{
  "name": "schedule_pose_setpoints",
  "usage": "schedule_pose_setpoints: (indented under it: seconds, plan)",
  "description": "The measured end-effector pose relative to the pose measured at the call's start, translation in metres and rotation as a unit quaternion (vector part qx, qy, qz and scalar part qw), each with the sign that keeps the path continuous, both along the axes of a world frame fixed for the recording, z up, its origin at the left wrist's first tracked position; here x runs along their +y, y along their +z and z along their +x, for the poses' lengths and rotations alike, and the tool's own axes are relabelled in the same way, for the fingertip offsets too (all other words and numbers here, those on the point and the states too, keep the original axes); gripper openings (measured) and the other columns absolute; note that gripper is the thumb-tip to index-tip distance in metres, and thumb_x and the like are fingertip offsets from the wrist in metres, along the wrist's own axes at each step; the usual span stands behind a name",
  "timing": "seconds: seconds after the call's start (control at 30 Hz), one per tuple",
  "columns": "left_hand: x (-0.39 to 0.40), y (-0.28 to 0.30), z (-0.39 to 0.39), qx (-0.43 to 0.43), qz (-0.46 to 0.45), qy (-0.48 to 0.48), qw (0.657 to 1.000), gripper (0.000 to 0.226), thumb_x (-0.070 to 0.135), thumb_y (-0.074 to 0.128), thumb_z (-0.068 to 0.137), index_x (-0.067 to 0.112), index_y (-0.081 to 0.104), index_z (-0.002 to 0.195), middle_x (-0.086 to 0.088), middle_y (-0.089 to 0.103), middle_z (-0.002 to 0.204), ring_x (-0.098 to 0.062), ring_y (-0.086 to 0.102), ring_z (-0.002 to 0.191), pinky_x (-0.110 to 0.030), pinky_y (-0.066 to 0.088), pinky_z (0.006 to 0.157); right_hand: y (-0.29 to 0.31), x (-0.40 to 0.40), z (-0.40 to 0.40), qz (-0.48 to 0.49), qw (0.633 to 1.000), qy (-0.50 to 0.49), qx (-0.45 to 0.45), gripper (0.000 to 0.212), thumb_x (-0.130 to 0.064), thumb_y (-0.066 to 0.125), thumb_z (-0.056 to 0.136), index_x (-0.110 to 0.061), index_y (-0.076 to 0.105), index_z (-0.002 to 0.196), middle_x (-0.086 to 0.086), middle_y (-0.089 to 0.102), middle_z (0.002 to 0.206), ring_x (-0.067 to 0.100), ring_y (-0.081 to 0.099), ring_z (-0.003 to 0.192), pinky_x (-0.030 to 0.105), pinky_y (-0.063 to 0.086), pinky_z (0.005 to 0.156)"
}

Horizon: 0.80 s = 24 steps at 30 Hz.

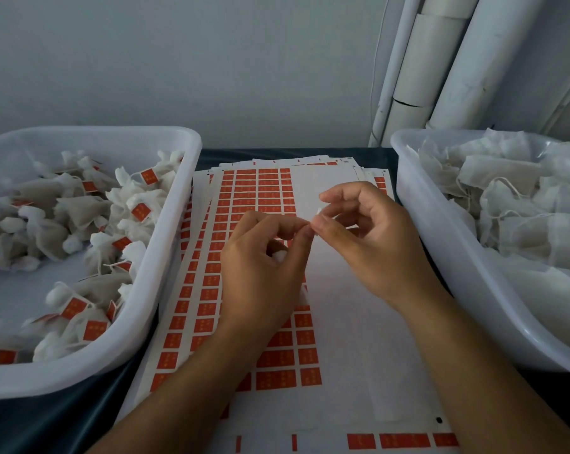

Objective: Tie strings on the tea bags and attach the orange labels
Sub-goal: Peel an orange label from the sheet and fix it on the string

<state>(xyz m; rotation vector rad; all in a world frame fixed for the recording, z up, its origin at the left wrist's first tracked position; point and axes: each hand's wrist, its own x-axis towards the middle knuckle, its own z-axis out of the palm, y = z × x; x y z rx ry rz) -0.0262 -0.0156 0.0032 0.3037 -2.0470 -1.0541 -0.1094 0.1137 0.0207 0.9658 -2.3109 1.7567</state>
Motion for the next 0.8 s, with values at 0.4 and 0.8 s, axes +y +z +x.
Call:
schedule_pose_setpoints:
  seconds: [0.4,0.8]
  plan:
    - [-0.001,-0.001,-0.001,-0.019,0.070,-0.048,0.996,0.006,0.025,0.070,0.094,0.026,0.072,0.089,0.012,0.067,0.089,-0.011,0.062,0.078,-0.013,0.050,0.061,-0.004,-0.001,0.000,0.001,0.991,0.091,-0.099,0.021,-0.036,0.066,0.095,-0.024,0.076,0.109,-0.009,0.077,0.098,0.013,0.074,0.095,0.028,0.063,0.078]
    - [-0.004,-0.003,0.000,-0.053,0.251,-0.060,0.965,0.008,0.043,0.056,0.102,0.037,0.057,0.106,0.021,0.064,0.096,0.004,0.063,0.092,-0.006,0.050,0.068,0.016,-0.015,0.011,-0.009,0.996,-0.027,0.087,0.007,-0.046,0.059,0.096,-0.043,0.065,0.093,-0.026,0.069,0.086,0.001,0.068,0.084,0.006,0.050,0.065]
